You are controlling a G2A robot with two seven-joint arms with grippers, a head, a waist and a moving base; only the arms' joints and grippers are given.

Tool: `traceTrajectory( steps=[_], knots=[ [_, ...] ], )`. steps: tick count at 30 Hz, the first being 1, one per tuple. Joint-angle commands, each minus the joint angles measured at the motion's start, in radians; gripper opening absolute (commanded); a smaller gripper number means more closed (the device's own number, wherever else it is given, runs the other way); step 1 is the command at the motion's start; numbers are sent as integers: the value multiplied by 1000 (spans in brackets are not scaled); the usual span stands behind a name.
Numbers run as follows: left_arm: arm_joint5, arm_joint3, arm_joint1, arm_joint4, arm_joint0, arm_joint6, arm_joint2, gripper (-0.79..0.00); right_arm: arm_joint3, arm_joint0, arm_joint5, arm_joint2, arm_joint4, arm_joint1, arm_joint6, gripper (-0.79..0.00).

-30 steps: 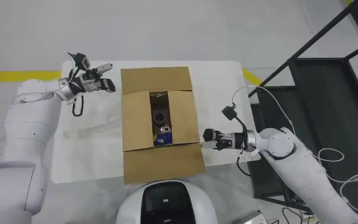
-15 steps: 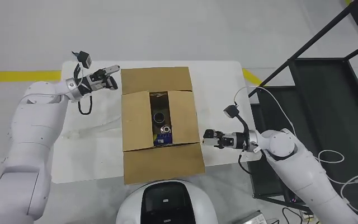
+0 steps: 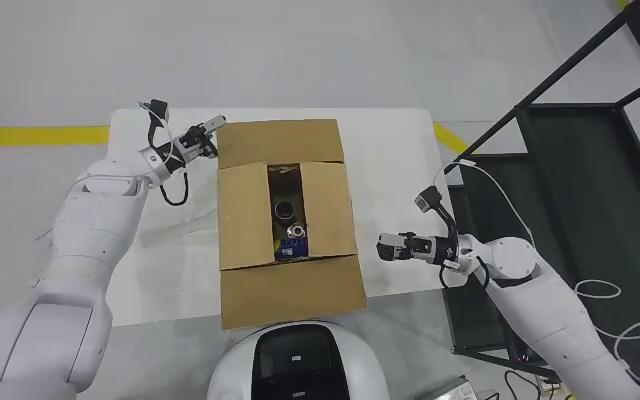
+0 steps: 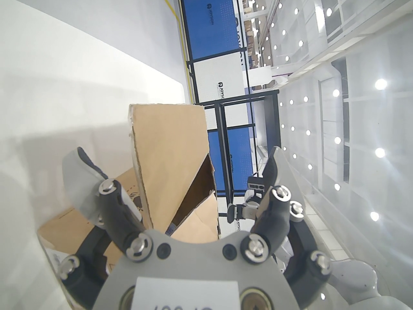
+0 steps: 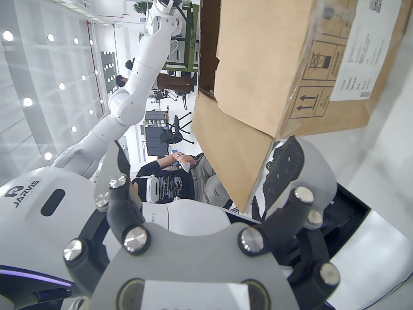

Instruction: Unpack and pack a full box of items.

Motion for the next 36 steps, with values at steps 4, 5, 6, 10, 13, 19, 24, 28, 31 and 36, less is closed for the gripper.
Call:
traceTrajectory(
  steps=[4, 5, 6, 10, 13, 19, 24, 28, 31, 36],
  knots=[
    [-17, 59, -25, -36, -32, 12, 6, 0, 25, 0, 45, -14, 4, -3, 23, 0],
    [-20, 69, -30, -46, -36, 19, 6, 0, 30, 0, 53, -17, 0, -4, 24, 0],
    [-18, 76, -35, -63, -41, 18, 3, 0, 35, -1, 59, -19, -4, -4, 25, 0],
    [-35, 95, -51, -112, -58, 6, -6, 0, 59, -3, 68, -25, -28, -7, 4, 0],
    [-55, 104, -57, -156, -64, -31, -21, 0, 69, -4, 62, -28, -56, -10, -32, 0],
    [-96, 90, -52, -259, -55, -186, -64, 0, 78, -5, 79, -45, -93, -16, -64, 0],
    [-100, 28, -33, -326, -23, -280, -107, 0, 52, -6, 101, -80, -53, -21, 29, 0],
    [-68, -77, -6, -335, 29, -313, -135, 0, 11, -19, 103, -106, -29, -24, 94, 0],
    [-39, -166, 15, -342, 75, -342, -158, 0, -22, -26, 102, -129, -18, -28, 127, 0],
    [6, -286, 43, -392, 148, -386, -205, 0, -40, -10, 76, -161, 48, -39, 163, 0]
  ],
)
